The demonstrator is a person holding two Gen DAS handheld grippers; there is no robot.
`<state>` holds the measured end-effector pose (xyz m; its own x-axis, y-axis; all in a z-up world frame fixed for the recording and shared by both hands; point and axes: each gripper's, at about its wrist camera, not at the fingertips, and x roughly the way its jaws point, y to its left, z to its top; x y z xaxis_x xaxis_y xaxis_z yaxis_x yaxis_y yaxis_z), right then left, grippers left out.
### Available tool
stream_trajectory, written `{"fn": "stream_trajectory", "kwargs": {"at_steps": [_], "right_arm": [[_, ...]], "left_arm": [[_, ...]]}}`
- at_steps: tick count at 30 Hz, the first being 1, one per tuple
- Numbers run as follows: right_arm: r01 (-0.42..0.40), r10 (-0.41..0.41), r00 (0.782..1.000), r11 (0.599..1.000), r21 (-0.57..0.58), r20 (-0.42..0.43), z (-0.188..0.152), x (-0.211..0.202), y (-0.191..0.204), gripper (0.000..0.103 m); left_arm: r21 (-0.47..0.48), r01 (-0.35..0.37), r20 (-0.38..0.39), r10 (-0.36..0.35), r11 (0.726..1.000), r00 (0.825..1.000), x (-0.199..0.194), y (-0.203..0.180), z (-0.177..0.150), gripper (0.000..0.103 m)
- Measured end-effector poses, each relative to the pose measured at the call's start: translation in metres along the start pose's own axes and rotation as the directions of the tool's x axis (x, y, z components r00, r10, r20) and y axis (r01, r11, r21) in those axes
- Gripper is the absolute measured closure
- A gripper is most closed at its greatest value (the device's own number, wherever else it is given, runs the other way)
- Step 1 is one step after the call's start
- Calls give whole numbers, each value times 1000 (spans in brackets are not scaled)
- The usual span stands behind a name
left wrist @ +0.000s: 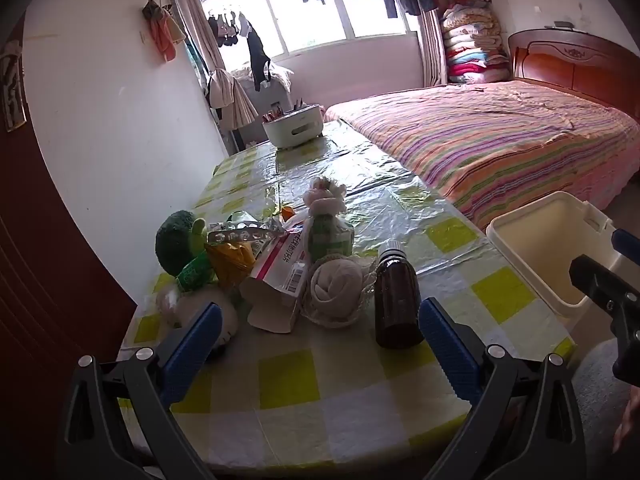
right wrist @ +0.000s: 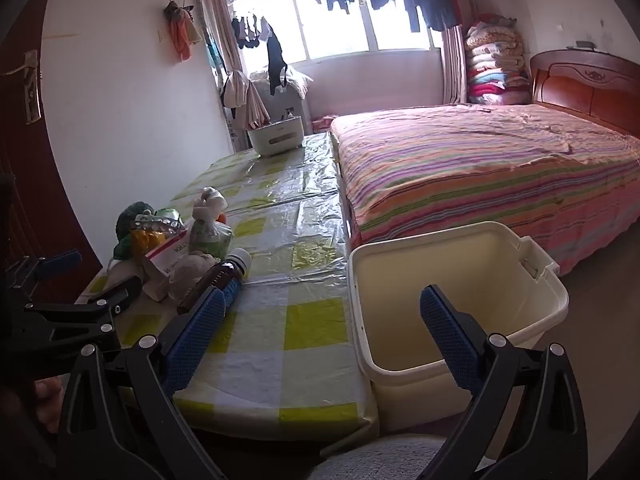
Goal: Collect trash
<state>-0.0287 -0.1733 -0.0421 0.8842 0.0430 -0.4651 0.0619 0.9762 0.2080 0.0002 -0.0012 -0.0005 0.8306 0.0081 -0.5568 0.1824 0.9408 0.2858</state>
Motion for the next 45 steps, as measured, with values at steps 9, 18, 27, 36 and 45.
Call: {"fn": "stream_trajectory", "kwargs": {"at_steps": [9, 18, 27, 36, 45], "right_arm": [[-6, 6, 1000, 1000, 9, -2, -1, -1, -1, 6], [-8, 8, 1000, 1000, 12, -16, -2, 1, -2, 6], [-9, 10, 1000, 1000, 12, -24, -3, 2, -1, 6], [-18, 18, 999, 1000, 13, -33, -5, 4, -1, 6], [-11, 12, 999, 1000, 21, -31, -7, 4, 1, 6]], "left_arm": [[-9, -9, -11, 9, 1000, 1000, 9, -3, -7, 7], [-19, 9, -23, -10, 1000, 1000, 2, 2, -6, 7], [-18, 7, -23, -8, 1000, 1000, 3, 1, -6, 7], [-29, 14, -36, -15, 999, 999, 3, 4, -9, 7], [-40, 0, -25, -1, 999, 1000, 2, 12, -13, 7]]}}
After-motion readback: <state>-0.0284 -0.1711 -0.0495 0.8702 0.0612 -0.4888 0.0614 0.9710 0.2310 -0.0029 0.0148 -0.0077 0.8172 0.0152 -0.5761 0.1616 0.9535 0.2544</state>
